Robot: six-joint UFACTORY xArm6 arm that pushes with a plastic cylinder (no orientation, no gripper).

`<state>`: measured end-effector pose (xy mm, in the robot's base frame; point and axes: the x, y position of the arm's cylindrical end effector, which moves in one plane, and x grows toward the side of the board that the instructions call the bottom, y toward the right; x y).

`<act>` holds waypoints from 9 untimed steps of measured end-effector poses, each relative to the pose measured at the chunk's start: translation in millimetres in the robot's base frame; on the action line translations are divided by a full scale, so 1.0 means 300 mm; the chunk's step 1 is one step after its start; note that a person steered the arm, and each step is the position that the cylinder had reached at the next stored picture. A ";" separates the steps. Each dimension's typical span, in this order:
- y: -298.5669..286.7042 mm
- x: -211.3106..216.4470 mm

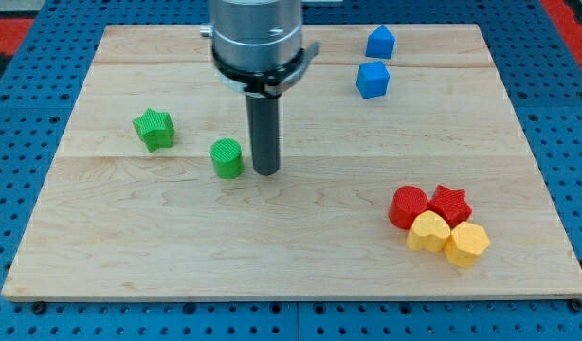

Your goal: Move green star closer to the green circle

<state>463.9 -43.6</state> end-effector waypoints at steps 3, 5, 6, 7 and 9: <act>-0.210 0.140; -0.631 0.095; -0.642 -0.081; -0.643 -0.191; -0.511 -0.227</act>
<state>395.8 -196.8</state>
